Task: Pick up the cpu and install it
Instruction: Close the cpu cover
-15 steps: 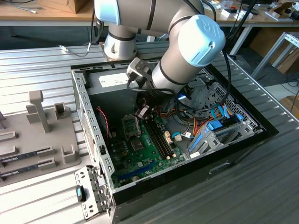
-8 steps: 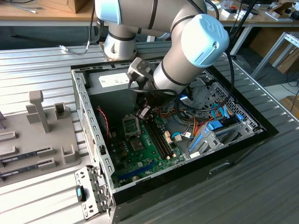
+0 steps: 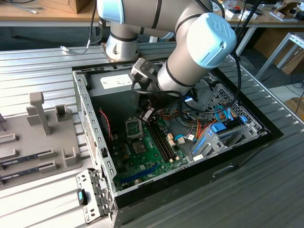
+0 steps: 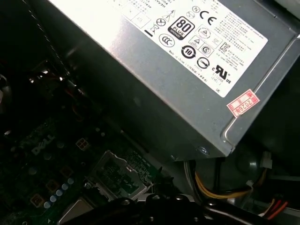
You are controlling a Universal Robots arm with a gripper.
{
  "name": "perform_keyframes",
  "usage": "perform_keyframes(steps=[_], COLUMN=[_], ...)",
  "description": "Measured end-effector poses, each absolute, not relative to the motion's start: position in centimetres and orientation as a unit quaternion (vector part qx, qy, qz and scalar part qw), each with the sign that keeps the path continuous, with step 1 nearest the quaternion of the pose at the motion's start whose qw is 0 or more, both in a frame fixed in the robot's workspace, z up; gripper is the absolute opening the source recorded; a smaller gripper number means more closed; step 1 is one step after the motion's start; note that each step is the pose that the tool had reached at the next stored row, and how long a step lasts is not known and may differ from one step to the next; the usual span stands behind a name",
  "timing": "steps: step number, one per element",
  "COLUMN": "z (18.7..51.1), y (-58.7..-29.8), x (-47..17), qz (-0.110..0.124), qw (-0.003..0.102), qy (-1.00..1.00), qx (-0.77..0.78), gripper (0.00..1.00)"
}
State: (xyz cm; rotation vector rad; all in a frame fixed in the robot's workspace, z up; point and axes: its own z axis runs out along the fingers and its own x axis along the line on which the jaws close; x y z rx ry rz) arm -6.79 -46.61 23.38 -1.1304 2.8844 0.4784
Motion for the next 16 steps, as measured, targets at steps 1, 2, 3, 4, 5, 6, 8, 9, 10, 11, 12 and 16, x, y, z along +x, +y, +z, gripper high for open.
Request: perform_keyframes(steps=[1,2,3,4,5,6,8,9,10,11,12,16], z=[23.4,23.5,23.5,23.6,23.6,23.7,23.7,23.7,23.8,23.8,23.8,23.8], y=[-46.7,-46.8,-46.8,-46.9,-47.0,-47.2,-47.3,-47.4,-47.5,-47.6,-47.7,-48.0], x=[-6.8,-6.8,-6.8,-6.8,-6.8,-6.8,-6.8,-6.8,-6.8,-6.8,-6.8,-6.8], qz=[0.153,0.153,0.153,0.153,0.154,0.154,0.155,0.155,0.155,0.155,0.156,0.156], qw=[0.003,0.004,0.004,0.004,0.004,0.004,0.004,0.004,0.004,0.004,0.004,0.005], qy=[0.920,0.920,0.920,0.920,0.920,0.920,0.920,0.920,0.919,0.919,0.919,0.919], qx=[-0.361,-0.361,-0.361,-0.361,-0.361,-0.361,-0.361,-0.361,-0.361,-0.361,-0.361,-0.361], gripper=[0.11,0.11,0.11,0.11,0.11,0.11,0.11,0.11,0.11,0.11,0.11,0.11])
